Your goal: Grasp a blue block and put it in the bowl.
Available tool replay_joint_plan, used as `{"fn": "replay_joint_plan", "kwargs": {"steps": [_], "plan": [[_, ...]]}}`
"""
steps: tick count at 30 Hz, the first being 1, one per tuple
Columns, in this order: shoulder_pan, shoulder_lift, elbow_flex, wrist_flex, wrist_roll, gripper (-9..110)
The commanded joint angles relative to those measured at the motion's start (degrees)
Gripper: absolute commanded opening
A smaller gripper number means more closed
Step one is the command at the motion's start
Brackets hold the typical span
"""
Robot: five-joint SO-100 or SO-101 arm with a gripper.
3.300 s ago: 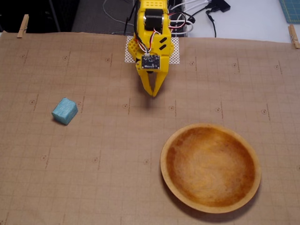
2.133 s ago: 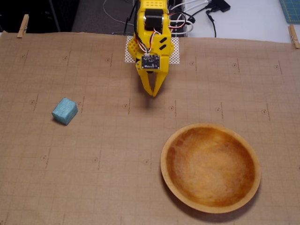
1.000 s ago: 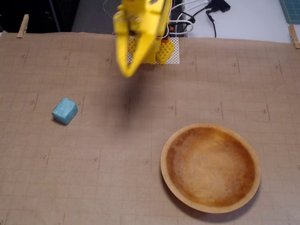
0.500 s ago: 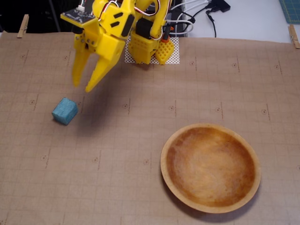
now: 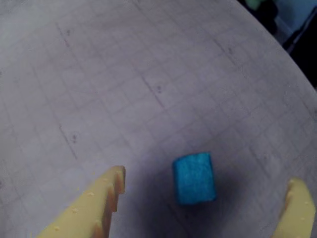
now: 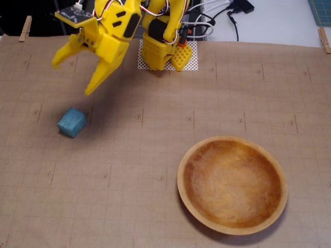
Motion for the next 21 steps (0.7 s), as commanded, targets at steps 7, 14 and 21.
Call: {"fn": "replay_joint_plan", "kwargs": {"steps": [7,14,21], "plan": [[1.67,-7.21,-1.67,-0.79,-1.23,42],[1.85,-14.5,-1.76,-1.23,-3.43,43],[1.85,-22.94,-2.9,-6.06,-4.57,43]]}}
